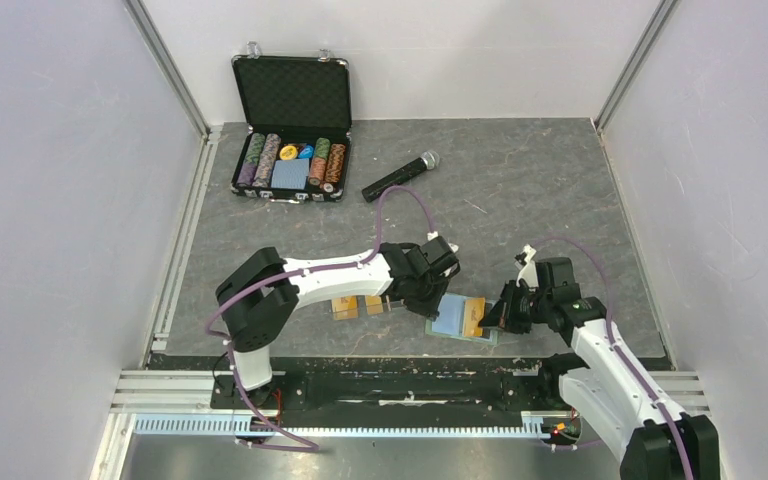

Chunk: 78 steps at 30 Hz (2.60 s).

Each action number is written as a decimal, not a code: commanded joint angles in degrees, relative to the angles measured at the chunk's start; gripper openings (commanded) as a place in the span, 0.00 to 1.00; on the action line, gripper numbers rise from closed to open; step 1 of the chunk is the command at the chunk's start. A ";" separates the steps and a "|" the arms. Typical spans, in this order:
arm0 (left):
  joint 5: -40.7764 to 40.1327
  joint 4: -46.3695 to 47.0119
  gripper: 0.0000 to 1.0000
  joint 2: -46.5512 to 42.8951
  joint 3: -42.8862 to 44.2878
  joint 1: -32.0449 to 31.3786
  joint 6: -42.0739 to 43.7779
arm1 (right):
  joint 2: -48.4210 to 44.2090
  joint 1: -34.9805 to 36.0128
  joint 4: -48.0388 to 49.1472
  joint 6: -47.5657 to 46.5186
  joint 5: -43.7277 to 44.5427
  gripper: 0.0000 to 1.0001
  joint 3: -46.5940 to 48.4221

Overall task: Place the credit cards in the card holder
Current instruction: Insert the credit card into the card holder.

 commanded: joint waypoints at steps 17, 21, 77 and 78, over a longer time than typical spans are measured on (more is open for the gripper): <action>-3.24 -4.33 0.02 5.86 1.21 0.03 4.16 | 5.08 -0.21 10.83 -0.67 -5.71 0.00 -3.28; -3.25 -4.46 0.02 6.32 1.21 0.00 4.31 | 5.42 -0.25 9.73 -1.41 -6.47 0.00 -1.72; -2.80 -5.43 0.02 7.55 2.13 -0.43 4.69 | 20.00 0.85 30.99 4.04 -7.28 0.00 -7.75; -2.72 -5.43 0.02 7.59 2.27 -0.40 4.75 | 20.56 1.24 31.15 4.10 -7.19 0.00 -7.41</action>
